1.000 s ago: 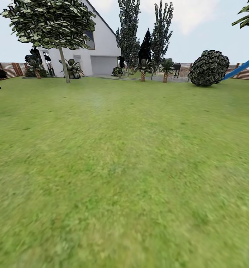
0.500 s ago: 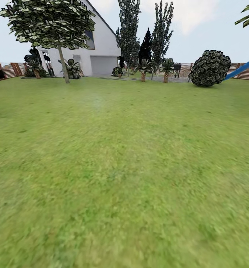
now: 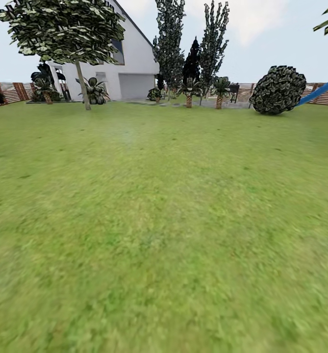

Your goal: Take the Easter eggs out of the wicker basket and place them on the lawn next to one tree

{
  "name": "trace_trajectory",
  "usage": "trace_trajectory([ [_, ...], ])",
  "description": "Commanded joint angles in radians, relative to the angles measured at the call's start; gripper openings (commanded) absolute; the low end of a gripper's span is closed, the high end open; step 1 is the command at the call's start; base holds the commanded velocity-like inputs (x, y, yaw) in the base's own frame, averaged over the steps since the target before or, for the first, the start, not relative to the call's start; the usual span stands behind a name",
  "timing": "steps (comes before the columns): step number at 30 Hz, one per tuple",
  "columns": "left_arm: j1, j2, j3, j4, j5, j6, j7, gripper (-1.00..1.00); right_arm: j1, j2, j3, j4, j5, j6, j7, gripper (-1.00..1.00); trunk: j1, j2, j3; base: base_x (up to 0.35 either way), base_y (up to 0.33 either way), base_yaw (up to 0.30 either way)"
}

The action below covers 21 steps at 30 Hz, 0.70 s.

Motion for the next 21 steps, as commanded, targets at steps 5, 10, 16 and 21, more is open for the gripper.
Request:
trace_trajectory([
  [5, 0.001, -0.001, 0.001, -0.002, 0.001, 0.000, -0.001, 1.00, -0.001, -0.001, 0.001, -0.001, 0.002, -0.003, 0.001, 1.00, 0.001, 0.000, -0.001, 0.325, 0.000, 0.000],
  [10, 0.001, 0.000, 0.001, -0.002, 0.001, 0.000, -0.001, 1.00, -0.002, 0.000, 0.001, -0.002, 0.002, -0.004, 0.002, 1.00, 0.001, 0.000, -0.001, 0.325, 0.000, 0.000],
  [16, 0.001, 0.000, 0.001, -0.002, 0.001, 0.000, -0.001, 1.00, -0.003, -0.001, 0.001, -0.002, 0.003, -0.005, 0.002, 1.00, 0.001, 0.000, -0.001, 0.325, 0.000, 0.000],
  [21, 0.001, 0.000, 0.001, -0.002, 0.001, 0.000, -0.001, 1.00, -0.004, -0.004, 0.001, -0.002, 0.003, -0.003, 0.002, 1.00, 0.001, 0.000, -0.001, 0.325, 0.000, 0.000],
])
